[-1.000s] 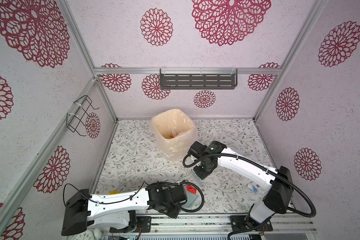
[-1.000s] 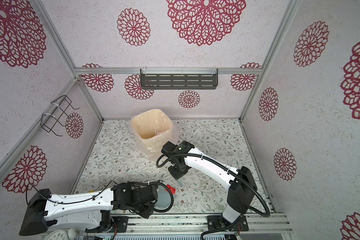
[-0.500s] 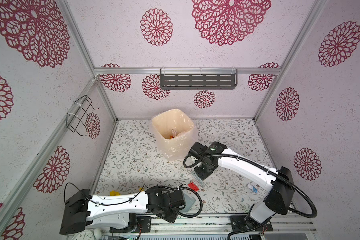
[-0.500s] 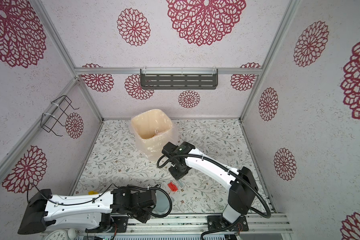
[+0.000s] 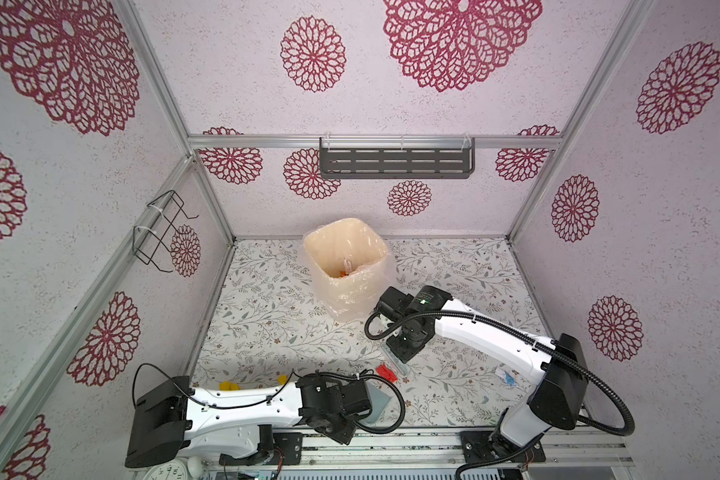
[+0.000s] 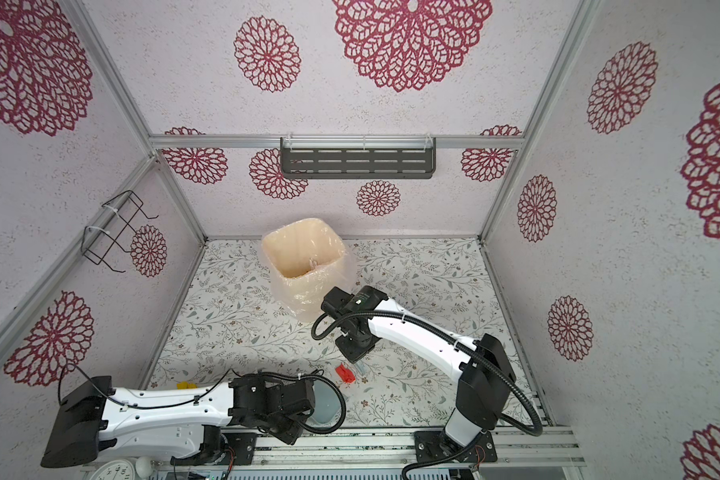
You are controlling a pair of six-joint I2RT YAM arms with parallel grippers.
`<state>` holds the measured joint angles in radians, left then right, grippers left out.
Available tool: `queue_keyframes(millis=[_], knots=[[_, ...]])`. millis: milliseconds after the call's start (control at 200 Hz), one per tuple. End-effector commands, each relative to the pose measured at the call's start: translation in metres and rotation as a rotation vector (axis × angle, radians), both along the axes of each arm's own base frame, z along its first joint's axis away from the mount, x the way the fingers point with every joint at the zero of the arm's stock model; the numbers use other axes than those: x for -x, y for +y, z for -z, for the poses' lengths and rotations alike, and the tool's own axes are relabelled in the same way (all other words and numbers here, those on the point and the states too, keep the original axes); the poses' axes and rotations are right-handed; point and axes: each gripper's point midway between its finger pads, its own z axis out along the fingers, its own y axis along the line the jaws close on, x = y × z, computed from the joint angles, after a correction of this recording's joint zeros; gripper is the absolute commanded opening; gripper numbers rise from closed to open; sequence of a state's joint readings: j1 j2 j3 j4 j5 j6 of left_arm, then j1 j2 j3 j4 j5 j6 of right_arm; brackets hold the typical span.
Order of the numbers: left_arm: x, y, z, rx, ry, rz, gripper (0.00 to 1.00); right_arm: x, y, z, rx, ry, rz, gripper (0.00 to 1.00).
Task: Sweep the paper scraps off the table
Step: 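Sweep the red crumpled scrap into the dustpan with the right brush, then lift the dustpan toward the bin with left gripper while right brush withdraws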
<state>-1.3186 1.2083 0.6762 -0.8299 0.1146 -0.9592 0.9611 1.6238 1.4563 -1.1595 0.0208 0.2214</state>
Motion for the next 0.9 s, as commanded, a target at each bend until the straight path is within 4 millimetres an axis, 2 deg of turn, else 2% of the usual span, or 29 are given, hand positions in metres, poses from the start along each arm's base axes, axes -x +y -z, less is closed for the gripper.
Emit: queue_keyframes(millis=[0, 220, 320, 390, 485, 600, 696, 896], knots=[[-0.007, -0.004, 0.003, 0.011, -0.017, 0.011, 0.0, 0.014, 0.013, 0.008, -0.015, 0.049, -0.02, 0.0], [-0.009, -0.003, 0.008, 0.015, -0.015, 0.001, 0.0, 0.059, 0.057, -0.015, -0.156, 0.137, -0.086, 0.0], [-0.01, -0.003, 0.009, 0.018, -0.018, -0.004, 0.0, 0.073, 0.067, -0.029, -0.217, 0.156, -0.086, 0.0], [-0.011, -0.003, 0.009, 0.019, -0.023, -0.005, 0.0, 0.077, 0.067, -0.036, -0.238, 0.161, -0.079, 0.0], [-0.013, -0.004, 0.009, 0.024, -0.037, -0.007, 0.0, 0.074, 0.051, -0.036, -0.196, 0.131, -0.06, 0.0], [-0.018, -0.004, 0.007, 0.037, -0.07, -0.013, 0.0, 0.053, 0.017, -0.035, -0.098, 0.047, 0.006, 0.0], [-0.022, -0.005, 0.003, 0.06, -0.104, -0.016, 0.0, 0.035, -0.002, -0.043, -0.097, -0.003, 0.067, 0.0], [-0.03, -0.006, -0.013, 0.118, -0.202, -0.012, 0.0, 0.013, -0.034, -0.06, -0.129, -0.051, 0.155, 0.0]])
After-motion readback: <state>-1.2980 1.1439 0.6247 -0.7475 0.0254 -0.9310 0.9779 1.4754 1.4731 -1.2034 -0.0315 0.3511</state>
